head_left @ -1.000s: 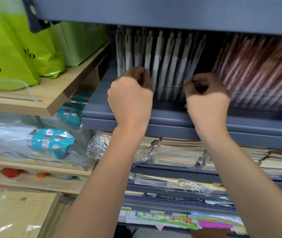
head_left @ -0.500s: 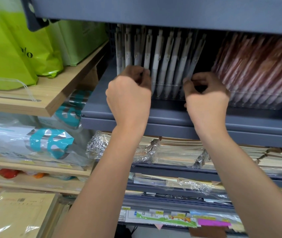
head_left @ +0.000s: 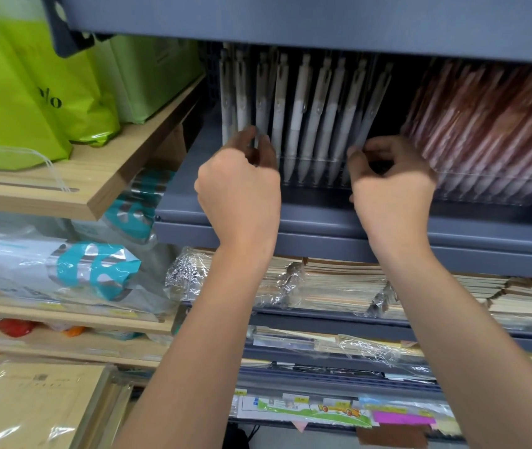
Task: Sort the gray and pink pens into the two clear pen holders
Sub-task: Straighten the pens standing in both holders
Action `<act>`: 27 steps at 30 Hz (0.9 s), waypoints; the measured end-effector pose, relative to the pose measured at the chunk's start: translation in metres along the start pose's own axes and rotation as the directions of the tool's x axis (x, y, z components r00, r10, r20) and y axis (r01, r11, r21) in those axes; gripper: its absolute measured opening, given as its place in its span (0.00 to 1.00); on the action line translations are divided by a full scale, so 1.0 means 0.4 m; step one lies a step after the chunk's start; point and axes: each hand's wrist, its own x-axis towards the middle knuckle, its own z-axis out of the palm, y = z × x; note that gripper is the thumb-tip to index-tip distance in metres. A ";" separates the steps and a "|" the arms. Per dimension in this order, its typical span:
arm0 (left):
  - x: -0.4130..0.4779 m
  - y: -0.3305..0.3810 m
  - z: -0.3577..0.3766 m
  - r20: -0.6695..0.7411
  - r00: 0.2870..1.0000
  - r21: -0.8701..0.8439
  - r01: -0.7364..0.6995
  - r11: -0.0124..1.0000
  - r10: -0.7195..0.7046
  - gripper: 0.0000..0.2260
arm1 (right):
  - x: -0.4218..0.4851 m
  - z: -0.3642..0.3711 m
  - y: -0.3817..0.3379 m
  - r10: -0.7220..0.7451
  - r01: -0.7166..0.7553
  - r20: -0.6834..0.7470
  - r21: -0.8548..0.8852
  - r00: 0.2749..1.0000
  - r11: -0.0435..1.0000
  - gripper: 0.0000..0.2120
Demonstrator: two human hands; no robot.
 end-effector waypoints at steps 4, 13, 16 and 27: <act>0.004 0.005 -0.003 0.012 1.000 0.005 0.017 1.000 -0.017 0.08 | 0.000 0.001 0.000 0.002 -0.002 -0.006 -0.001 1.000 1.000 0.06; 0.006 0.008 -0.002 -0.012 0.999 -0.036 0.036 0.999 -0.036 0.04 | 0.000 0.001 0.002 0.001 -0.001 -0.002 -0.002 1.000 1.000 0.04; 0.005 0.006 -0.004 0.000 1.000 -0.044 0.031 0.999 -0.031 0.04 | -0.002 0.001 0.002 -0.005 0.005 -0.006 -0.003 1.000 1.000 0.03; -0.012 0.038 0.038 0.051 0.993 0.012 -0.106 0.994 0.105 0.09 | -0.001 0.002 0.003 -0.025 0.025 -0.047 0.009 0.999 1.000 0.02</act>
